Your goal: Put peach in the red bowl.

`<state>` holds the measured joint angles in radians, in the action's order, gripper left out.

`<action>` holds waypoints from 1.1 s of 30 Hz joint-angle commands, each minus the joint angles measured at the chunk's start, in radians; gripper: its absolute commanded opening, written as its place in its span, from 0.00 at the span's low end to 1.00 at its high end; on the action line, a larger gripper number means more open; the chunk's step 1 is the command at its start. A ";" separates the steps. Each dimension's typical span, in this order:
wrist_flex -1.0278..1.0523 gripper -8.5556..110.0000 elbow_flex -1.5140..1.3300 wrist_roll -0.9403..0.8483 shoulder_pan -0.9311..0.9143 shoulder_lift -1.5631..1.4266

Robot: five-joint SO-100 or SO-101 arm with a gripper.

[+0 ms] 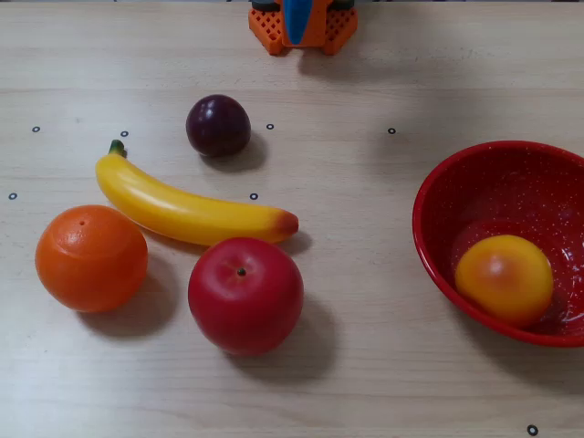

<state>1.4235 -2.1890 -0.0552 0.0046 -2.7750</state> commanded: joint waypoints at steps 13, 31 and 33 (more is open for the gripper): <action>0.003 0.07 -0.299 -0.044 -0.095 -0.345; -0.072 0.07 -0.594 0.002 -0.066 -0.554; -0.129 0.07 -0.627 0.011 -0.051 -0.555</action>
<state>1.3422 -2.8271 -0.0675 -0.0752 -3.3088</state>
